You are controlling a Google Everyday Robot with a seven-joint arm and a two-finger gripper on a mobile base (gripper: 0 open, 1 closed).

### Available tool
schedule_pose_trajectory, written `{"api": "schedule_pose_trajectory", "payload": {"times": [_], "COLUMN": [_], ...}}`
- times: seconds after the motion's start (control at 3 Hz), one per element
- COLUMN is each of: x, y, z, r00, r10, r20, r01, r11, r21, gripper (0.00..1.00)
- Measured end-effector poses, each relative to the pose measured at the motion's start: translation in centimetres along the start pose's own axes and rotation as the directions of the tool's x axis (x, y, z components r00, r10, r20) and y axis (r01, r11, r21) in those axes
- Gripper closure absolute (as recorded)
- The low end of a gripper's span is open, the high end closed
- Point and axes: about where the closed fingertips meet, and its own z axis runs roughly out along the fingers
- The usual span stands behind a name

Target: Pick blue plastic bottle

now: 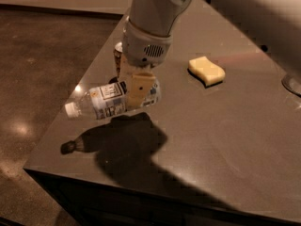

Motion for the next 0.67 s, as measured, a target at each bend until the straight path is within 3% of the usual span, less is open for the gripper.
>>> {"api": "schedule_pose_trajectory", "payload": {"times": [0.33,0.67], "x": [-0.23,-0.27], "y": [-0.18,-0.21], "z": [-4.89,-5.06], "r00": [0.997,0.997], "r10": [0.013,0.013], "r20": [0.080,0.082], "r01": [-0.017,-0.017], "r11": [0.9988,0.9986], "r21": [0.047,0.050], "gripper": [1.00,1.00]}}
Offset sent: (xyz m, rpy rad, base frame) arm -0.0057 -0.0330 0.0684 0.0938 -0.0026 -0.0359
